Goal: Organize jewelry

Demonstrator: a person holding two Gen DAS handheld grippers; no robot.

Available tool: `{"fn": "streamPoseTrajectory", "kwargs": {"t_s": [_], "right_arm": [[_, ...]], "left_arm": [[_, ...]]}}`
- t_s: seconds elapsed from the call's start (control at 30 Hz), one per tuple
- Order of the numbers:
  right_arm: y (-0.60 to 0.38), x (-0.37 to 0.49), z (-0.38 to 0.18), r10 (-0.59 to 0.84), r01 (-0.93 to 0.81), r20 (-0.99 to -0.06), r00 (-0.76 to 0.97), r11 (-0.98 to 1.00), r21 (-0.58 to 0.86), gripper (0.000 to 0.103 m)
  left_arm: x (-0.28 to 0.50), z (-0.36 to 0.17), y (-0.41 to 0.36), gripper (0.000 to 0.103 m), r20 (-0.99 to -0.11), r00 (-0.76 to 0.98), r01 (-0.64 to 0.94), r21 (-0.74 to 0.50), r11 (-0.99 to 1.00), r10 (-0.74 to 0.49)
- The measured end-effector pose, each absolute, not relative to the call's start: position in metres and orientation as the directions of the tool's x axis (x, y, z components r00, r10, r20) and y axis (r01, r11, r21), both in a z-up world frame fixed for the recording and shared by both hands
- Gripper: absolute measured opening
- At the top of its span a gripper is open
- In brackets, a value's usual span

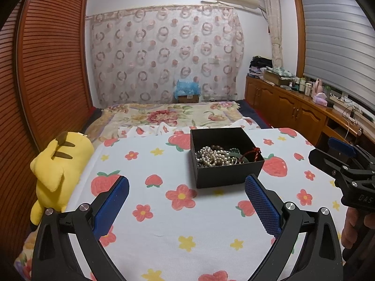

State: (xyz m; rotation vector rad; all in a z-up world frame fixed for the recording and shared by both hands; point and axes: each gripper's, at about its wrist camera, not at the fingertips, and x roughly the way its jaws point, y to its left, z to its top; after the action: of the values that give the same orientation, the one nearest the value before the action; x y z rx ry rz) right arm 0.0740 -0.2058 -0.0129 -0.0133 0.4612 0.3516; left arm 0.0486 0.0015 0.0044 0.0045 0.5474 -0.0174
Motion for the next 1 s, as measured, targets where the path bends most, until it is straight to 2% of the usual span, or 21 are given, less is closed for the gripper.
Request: {"fn": "streamPoseTrajectory", "kwargs": {"t_s": [1.0], "right_arm": [[-0.2069, 0.0741, -0.0129, 0.331, -0.336, -0.438, 0.836, 0.939, 0.069, 0.1]], "left_arm": [[0.0454, 0.0092, -0.003, 0.095, -0.514, 0.857, 0.02, -0.001, 1.0, -0.018]]}}
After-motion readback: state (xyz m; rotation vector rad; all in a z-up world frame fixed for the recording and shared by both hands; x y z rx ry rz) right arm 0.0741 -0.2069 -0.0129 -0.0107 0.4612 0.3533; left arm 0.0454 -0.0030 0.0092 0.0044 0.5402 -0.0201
